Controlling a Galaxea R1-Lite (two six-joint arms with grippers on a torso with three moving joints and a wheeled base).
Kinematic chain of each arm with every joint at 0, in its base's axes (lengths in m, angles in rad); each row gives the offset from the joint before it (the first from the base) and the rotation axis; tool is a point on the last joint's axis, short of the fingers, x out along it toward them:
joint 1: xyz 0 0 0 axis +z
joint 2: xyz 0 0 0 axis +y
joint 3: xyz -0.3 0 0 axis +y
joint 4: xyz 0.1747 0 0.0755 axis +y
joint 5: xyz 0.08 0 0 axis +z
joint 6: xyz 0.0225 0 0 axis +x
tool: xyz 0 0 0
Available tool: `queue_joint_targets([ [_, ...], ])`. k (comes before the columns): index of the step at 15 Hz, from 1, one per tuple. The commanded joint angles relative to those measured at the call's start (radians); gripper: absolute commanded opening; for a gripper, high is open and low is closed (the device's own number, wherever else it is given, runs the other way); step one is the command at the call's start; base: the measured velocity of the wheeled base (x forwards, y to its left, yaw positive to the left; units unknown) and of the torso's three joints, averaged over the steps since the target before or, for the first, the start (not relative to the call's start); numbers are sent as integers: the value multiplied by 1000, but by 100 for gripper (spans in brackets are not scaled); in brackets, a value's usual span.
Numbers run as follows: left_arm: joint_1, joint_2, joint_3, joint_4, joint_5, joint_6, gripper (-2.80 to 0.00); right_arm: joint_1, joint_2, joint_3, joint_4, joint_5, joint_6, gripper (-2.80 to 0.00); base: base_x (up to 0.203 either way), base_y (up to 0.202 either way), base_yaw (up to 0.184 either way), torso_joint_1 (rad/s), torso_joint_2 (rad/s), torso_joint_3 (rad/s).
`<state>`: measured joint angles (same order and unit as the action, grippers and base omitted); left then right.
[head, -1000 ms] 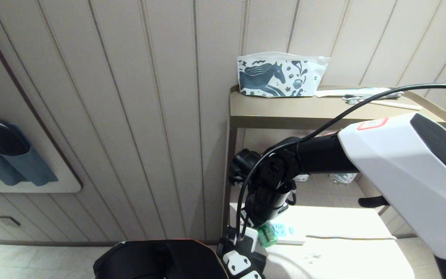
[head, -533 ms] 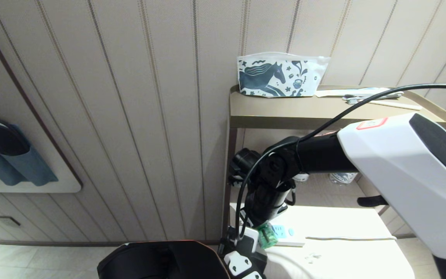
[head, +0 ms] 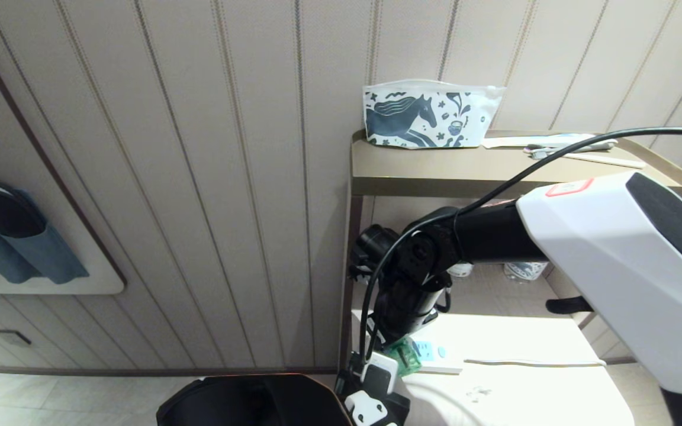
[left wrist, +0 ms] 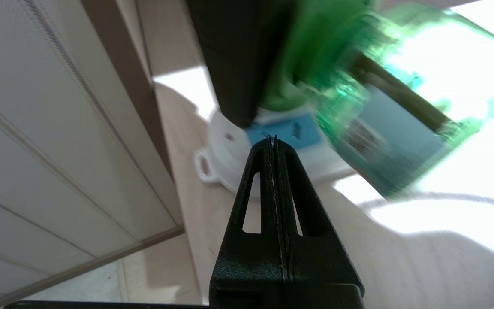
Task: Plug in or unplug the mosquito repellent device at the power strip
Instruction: Hold the socket with your left hand and unplug it with your right hand
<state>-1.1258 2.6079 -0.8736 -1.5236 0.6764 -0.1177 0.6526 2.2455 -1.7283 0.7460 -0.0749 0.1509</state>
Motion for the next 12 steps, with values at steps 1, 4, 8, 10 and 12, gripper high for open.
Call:
queue_joint_targets([
  [1, -2, 8, 1, -40, 5, 0, -280, -5, -4, -8, 6, -2, 1, -280, 0, 0, 0, 0, 0, 0],
  [4, -2, 9, 1, -40, 3, 0, -280, -5, 0, 1, 6, 1, 1, -280, 0, 0, 0, 0, 0, 0],
  [8, -2, 11, 1, -40, 4, 0, -280, -4, 9, 9, 7, 24, 7, -280, 0, 0, 0, 0, 0, 0],
  [10, -2, 11, 2, -40, 5, 0, -280, -4, -3, 9, 9, 23, 7, -280, 0, 0, 0, 0, 0, 0],
  [12, -2, 8, 4, -40, 5, -2, -280, 0, -14, 9, 12, 21, 7, -280, 0, 0, 0, 0, 0, 0],
])
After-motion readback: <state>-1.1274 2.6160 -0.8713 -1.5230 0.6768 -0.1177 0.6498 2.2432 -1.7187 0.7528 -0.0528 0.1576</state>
